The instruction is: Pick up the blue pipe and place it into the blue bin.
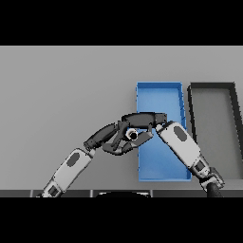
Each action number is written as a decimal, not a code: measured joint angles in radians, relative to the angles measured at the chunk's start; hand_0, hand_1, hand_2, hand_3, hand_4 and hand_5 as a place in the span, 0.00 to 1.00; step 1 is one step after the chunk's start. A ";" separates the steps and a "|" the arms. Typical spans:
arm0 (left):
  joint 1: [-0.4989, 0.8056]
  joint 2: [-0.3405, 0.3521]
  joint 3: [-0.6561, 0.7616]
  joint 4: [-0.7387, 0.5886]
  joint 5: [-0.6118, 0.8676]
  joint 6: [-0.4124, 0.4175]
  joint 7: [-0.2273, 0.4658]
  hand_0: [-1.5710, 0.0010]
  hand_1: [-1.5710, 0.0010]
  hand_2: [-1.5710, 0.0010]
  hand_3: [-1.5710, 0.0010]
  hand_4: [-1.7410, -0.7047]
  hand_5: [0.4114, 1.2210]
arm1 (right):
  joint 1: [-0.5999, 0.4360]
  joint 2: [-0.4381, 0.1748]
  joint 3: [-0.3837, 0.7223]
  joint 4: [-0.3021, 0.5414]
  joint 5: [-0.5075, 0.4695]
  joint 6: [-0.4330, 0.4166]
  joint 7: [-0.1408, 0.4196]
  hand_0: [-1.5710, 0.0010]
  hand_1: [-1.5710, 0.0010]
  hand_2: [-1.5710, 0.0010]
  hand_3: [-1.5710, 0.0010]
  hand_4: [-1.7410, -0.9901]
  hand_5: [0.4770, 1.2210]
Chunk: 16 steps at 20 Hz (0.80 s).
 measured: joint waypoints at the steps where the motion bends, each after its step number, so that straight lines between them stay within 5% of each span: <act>1: 0.000 0.000 0.000 0.000 0.000 0.001 0.002 1.00 1.00 1.00 1.00 0.85 0.13 | 0.000 0.000 0.000 0.000 0.004 0.000 -0.002 0.00 0.00 0.00 0.00 0.33 1.00; 16: -0.001 0.004 0.005 0.001 -0.001 0.011 0.013 1.00 1.00 1.00 1.00 0.88 0.07 | 0.002 0.000 -0.001 0.004 0.052 0.000 -0.043 0.00 0.00 0.00 0.00 0.32 1.00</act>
